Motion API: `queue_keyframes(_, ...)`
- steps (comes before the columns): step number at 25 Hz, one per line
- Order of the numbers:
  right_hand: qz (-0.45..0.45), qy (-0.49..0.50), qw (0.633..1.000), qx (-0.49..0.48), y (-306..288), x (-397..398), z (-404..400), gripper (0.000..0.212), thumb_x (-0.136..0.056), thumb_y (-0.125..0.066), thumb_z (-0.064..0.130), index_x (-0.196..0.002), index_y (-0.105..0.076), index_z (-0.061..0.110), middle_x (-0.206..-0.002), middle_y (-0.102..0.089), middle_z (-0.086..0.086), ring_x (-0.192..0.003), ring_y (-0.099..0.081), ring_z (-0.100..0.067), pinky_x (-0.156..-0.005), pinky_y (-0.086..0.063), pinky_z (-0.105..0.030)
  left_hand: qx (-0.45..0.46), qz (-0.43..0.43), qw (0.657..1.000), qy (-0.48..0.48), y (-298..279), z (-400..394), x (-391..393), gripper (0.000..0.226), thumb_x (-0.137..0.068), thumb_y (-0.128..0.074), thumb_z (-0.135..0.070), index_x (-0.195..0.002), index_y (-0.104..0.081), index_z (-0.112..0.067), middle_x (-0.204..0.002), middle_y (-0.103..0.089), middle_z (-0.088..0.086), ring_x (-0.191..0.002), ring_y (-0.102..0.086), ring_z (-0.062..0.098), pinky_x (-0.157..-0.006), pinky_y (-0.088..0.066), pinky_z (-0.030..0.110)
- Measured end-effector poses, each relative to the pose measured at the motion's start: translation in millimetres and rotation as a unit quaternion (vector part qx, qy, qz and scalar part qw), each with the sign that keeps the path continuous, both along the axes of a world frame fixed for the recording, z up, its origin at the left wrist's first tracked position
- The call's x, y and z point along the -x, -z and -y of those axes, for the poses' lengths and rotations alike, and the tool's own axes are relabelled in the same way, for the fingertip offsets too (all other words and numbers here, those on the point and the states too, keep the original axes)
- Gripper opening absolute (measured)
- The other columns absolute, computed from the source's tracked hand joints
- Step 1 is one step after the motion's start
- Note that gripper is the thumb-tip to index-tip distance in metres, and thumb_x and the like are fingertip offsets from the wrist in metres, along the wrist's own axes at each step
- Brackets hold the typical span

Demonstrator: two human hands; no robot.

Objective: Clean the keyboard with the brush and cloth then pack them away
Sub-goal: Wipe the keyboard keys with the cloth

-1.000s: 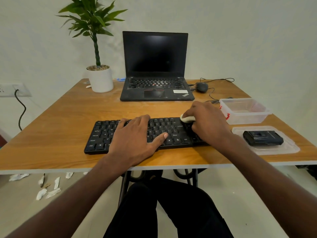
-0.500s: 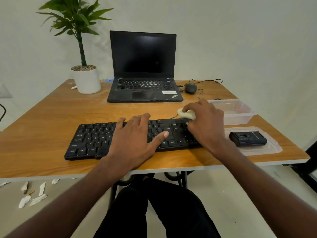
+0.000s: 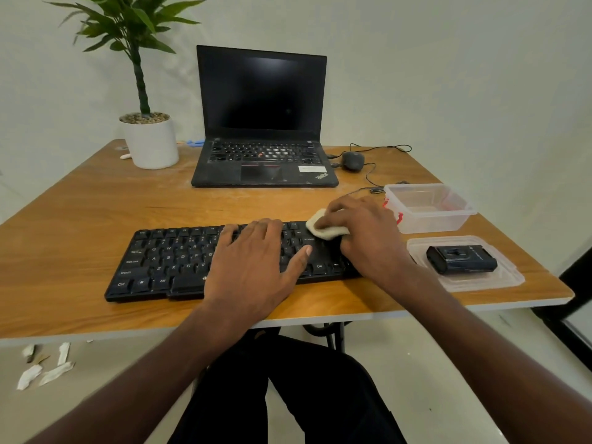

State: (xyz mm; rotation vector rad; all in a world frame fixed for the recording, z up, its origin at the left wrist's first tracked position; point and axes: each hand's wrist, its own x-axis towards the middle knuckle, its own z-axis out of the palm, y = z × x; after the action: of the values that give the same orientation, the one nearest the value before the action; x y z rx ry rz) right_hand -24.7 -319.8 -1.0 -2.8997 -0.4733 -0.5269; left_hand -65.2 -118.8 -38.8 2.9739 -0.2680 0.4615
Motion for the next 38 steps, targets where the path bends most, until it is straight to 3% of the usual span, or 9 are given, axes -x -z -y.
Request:
queue_keyframes(2,-0.008,-0.013,0.999,0.034,0.4,-0.8,3.0,0.048,-0.089,-0.066,0.008,-0.122,-0.073,0.042,-0.135,-0.06,0.016,-0.126,-0.047,-0.019,-0.103,-0.038,-0.048,0.001,-0.004,1.0,-0.003,-0.1,-0.7,0.9,0.067,-0.104,-0.017,-0.072,-0.14,-0.047,-0.024,-0.145,-0.059,-0.002,-0.135,-0.053,0.017,-0.123,-0.029,0.048)
queue_keyframes(7,0.046,0.118,0.992,0.001,2.3,1.3,22.3,0.036,-0.092,-0.066,0.01,-0.119,-0.076,0.032,-0.127,-0.065,0.008,-0.12,-0.05,-0.022,-0.1,-0.037,-0.047,-0.003,-0.016,1.0,-0.004,-1.2,-0.6,1.0,0.066,-0.105,-0.019,-0.07,-0.141,-0.047,-0.024,-0.146,-0.058,-0.001,-0.136,-0.053,0.018,-0.123,-0.029,0.049)
queue_keyframes(14,-0.017,0.084,0.996,0.014,-3.0,-6.6,24.4,0.045,-0.087,-0.071,0.013,-0.129,-0.071,0.029,-0.132,-0.061,0.006,-0.12,-0.053,-0.024,-0.095,-0.044,-0.047,-0.012,-0.026,1.0,-0.005,-3.7,0.2,2.8,0.067,-0.105,-0.019,-0.069,-0.143,-0.047,-0.022,-0.149,-0.056,0.002,-0.138,-0.051,0.019,-0.123,-0.03,0.05)
queue_keyframes(18,0.07,0.125,0.984,-0.107,-9.7,-5.9,39.1,0.037,-0.086,-0.072,0.014,-0.122,-0.072,0.022,-0.116,-0.067,-0.003,-0.101,-0.062,-0.027,-0.076,-0.048,-0.038,-0.01,-0.028,1.0,-0.003,-4.3,0.6,2.4,0.065,-0.106,-0.018,-0.068,-0.142,-0.046,-0.022,-0.149,-0.056,0.002,-0.14,-0.05,0.02,-0.124,-0.029,0.049)
queue_keyframes(21,0.122,0.141,0.968,-0.166,-19.3,-7.7,50.0,0.033,-0.09,-0.073,0.021,-0.122,-0.07,0.017,-0.116,-0.066,-0.008,-0.099,-0.062,-0.026,-0.076,-0.042,-0.033,-0.013,-0.025,1.0,0.002,-3.0,-0.2,1.5,0.066,-0.105,-0.017,-0.068,-0.142,-0.046,-0.021,-0.15,-0.055,0.003,-0.14,-0.05,0.02,-0.124,-0.029,0.049)
queue_keyframes(26,0.037,0.092,0.993,-0.061,-6.8,-13.9,46.6,0.04,-0.084,-0.077,0.006,-0.122,-0.072,0.019,-0.122,-0.057,-0.007,-0.109,-0.053,-0.027,-0.083,-0.043,-0.034,-0.013,-0.021,1.0,0.004,-0.5,-0.6,0.9,0.066,-0.105,-0.015,-0.068,-0.142,-0.046,-0.022,-0.151,-0.054,0.003,-0.141,-0.049,0.021,-0.123,-0.031,0.049)
queue_keyframes(29,-0.024,0.051,0.998,-0.018,-2.4,-16.1,48.4,0.043,-0.083,-0.074,0.001,-0.121,-0.076,0.022,-0.12,-0.066,-0.002,-0.107,-0.055,-0.024,-0.085,-0.047,-0.036,-0.013,-0.022,1.0,0.006,0.2,-1.2,-0.5,0.066,-0.105,-0.016,-0.067,-0.142,-0.047,-0.022,-0.15,-0.055,0.003,-0.139,-0.051,0.02,-0.121,-0.033,0.048)
queue_keyframes(33,-0.001,0.166,0.986,-0.022,-4.4,-11.0,54.3,0.03,-0.087,-0.072,0.005,-0.114,-0.078,0.016,-0.104,-0.073,-0.013,-0.098,-0.061,-0.029,-0.081,-0.058,-0.044,-0.017,-0.013,1.0,-0.006,0.2,-1.2,0.8,0.065,-0.105,-0.015,-0.067,-0.139,-0.048,-0.023,-0.145,-0.056,0.0,-0.133,-0.053,0.018,-0.117,-0.036,0.046)
queue_keyframes(38,-0.005,0.126,0.992,0.009,-3.3,-1.2,36.9,0.029,-0.092,-0.067,0.005,-0.12,-0.073,0.012,-0.116,-0.068,-0.009,-0.113,-0.052,-0.028,-0.086,-0.049,-0.041,-0.025,-0.014,0.999,-0.015,-1.1,-3.3,1.1,0.065,-0.103,-0.017,-0.065,-0.135,-0.051,-0.02,-0.137,-0.062,0.003,-0.125,-0.058,0.021,-0.113,-0.04,0.046)
